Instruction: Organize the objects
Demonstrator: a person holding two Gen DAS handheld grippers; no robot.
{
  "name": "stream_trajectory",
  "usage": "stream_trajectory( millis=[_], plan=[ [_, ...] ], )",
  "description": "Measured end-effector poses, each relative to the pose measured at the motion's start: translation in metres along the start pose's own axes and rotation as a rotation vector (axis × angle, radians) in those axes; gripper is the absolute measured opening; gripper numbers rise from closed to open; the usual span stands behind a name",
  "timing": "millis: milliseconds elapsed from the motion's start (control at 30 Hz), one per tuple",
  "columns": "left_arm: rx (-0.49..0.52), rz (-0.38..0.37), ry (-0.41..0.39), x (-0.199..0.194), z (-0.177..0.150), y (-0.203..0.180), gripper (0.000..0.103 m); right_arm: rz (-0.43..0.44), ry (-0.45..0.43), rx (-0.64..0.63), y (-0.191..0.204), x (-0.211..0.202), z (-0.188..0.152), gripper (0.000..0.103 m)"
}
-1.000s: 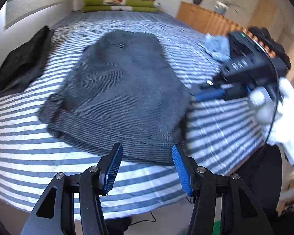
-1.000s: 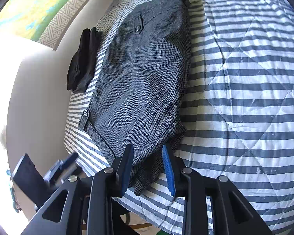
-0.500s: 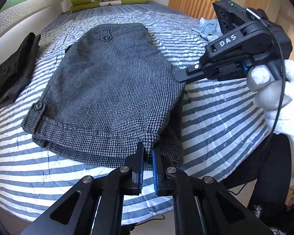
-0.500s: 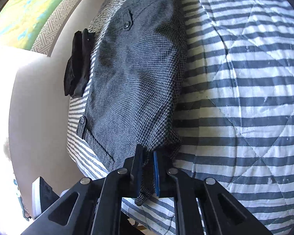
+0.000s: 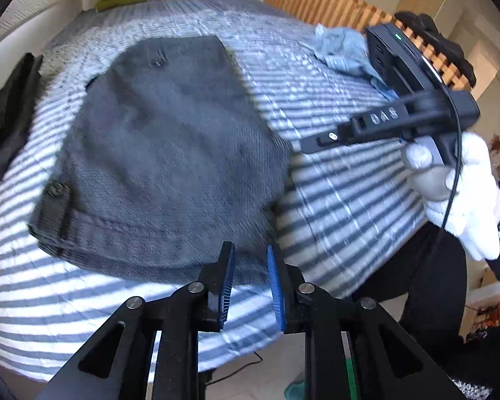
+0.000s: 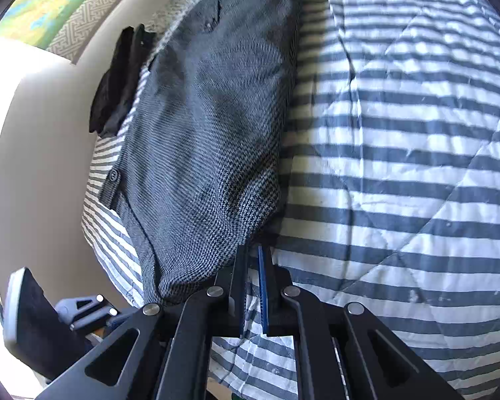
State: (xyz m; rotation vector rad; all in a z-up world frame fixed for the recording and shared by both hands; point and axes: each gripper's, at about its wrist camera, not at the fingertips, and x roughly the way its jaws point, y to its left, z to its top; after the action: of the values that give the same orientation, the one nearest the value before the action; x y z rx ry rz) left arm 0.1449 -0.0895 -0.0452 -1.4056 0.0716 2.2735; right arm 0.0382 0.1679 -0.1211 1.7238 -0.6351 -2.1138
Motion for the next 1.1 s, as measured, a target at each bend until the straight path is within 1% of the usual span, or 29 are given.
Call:
stream_trajectory(
  millis=[67, 133, 167, 200, 233, 267, 333, 367, 400, 433, 467, 500, 533, 567, 600, 667, 700, 733, 767, 800, 833, 867, 933, 967, 1000, 1033, 1100],
  plan=[
    [-0.035, 0.089, -0.051, -0.009, 0.023, 0.028, 0.03, -0.027, -0.078, -0.054, 0.007, -0.023, 0.006, 0.007],
    [-0.074, 0.138, -0.082, -0.008, 0.045, 0.057, 0.03, -0.058, -0.152, -0.088, 0.014, -0.041, 0.018, 0.007],
    [-0.108, 0.119, -0.086, -0.006, 0.052, 0.072, 0.03, -0.081, -0.189, -0.099, 0.018, -0.047, 0.023, 0.007],
    [-0.173, 0.068, -0.094, -0.005, 0.057, 0.09, 0.03, -0.097, -0.225, -0.11, 0.023, -0.051, 0.029, 0.008],
    [-0.224, 0.038, -0.103, -0.004, 0.056, 0.101, 0.03, -0.096, -0.249, -0.123, 0.028, -0.051, 0.034, 0.009],
    [-0.236, 0.041, -0.098, 0.001, 0.056, 0.107, 0.03, -0.089, -0.259, -0.14, 0.033, -0.048, 0.039, 0.009],
    [-0.159, 0.137, -0.037, 0.017, 0.049, 0.105, 0.031, -0.083, -0.237, -0.181, 0.042, -0.032, 0.044, 0.01],
    [-0.141, 0.158, 0.002, 0.031, 0.046, 0.107, 0.031, -0.087, -0.211, -0.2, 0.046, -0.021, 0.046, 0.01],
    [-0.146, 0.159, 0.042, 0.041, 0.039, 0.109, 0.031, -0.099, -0.178, -0.221, 0.049, -0.008, 0.047, 0.01],
    [-0.169, 0.166, 0.082, 0.052, 0.03, 0.118, 0.03, -0.11, -0.153, -0.237, 0.053, 0.005, 0.044, 0.01],
    [-0.186, 0.16, 0.095, 0.063, 0.024, 0.127, 0.03, -0.123, -0.124, -0.249, 0.054, 0.018, 0.042, 0.01],
    [-0.197, 0.129, 0.069, 0.061, 0.02, 0.133, 0.03, -0.14, -0.095, -0.255, 0.053, 0.03, 0.039, 0.011],
    [-0.201, 0.114, 0.066, 0.06, 0.02, 0.136, 0.03, -0.161, -0.062, -0.257, 0.049, 0.042, 0.036, 0.011],
    [-0.206, 0.11, 0.081, 0.056, 0.022, 0.137, 0.03, -0.166, -0.045, -0.256, 0.043, 0.049, 0.033, 0.011],
    [-0.202, 0.112, 0.081, 0.05, 0.027, 0.136, 0.03, -0.154, -0.065, -0.262, 0.043, 0.048, 0.03, 0.011],
    [-0.148, 0.121, 0.049, 0.035, 0.045, 0.133, 0.031, -0.142, -0.043, -0.266, 0.044, 0.039, 0.033, 0.012],
    [-0.133, 0.123, 0.033, 0.027, 0.057, 0.134, 0.036, -0.118, -0.05, -0.252, 0.043, 0.031, 0.035, 0.019],
    [-0.134, 0.118, 0.018, 0.022, 0.069, 0.139, 0.041, -0.09, -0.081, -0.231, 0.039, 0.018, 0.038, 0.033],
    [-0.145, 0.111, 0.002, 0.018, 0.082, 0.144, 0.052, -0.082, -0.118, -0.212, 0.035, 0.008, 0.041, 0.042],
    [-0.162, 0.101, -0.013, 0.016, 0.094, 0.15, 0.064, -0.089, -0.168, -0.191, 0.031, -0.003, 0.046, 0.057],
    [-0.185, 0.083, -0.027, 0.017, 0.108, 0.159, 0.068, -0.106, -0.223, -0.17, 0.025, -0.014, 0.051, 0.06],
    [-0.206, 0.063, -0.029, 0.023, 0.124, 0.167, 0.07, -0.115, -0.268, -0.152, 0.02, -0.022, 0.057, 0.06],
    [-0.263, 0.04, -0.024, 0.034, 0.147, 0.184, 0.07, -0.113, -0.309, -0.098, 0.006, -0.03, 0.07, 0.06],
    [-0.289, 0.027, -0.014, 0.044, 0.159, 0.192, 0.07, -0.099, -0.306, -0.068, -0.002, -0.031, 0.076, 0.06],
    [-0.306, 0.015, 0.003, 0.054, 0.165, 0.199, 0.071, -0.082, -0.293, -0.045, -0.007, -0.029, 0.083, 0.06],
    [-0.328, -0.006, 0.033, 0.067, 0.175, 0.206, 0.072, -0.064, -0.278, -0.027, -0.012, -0.025, 0.09, 0.06],
    [-0.376, -0.056, 0.084, 0.088, 0.183, 0.222, 0.072, -0.037, -0.246, -0.007, -0.02, -0.017, 0.098, 0.06]
  ],
)
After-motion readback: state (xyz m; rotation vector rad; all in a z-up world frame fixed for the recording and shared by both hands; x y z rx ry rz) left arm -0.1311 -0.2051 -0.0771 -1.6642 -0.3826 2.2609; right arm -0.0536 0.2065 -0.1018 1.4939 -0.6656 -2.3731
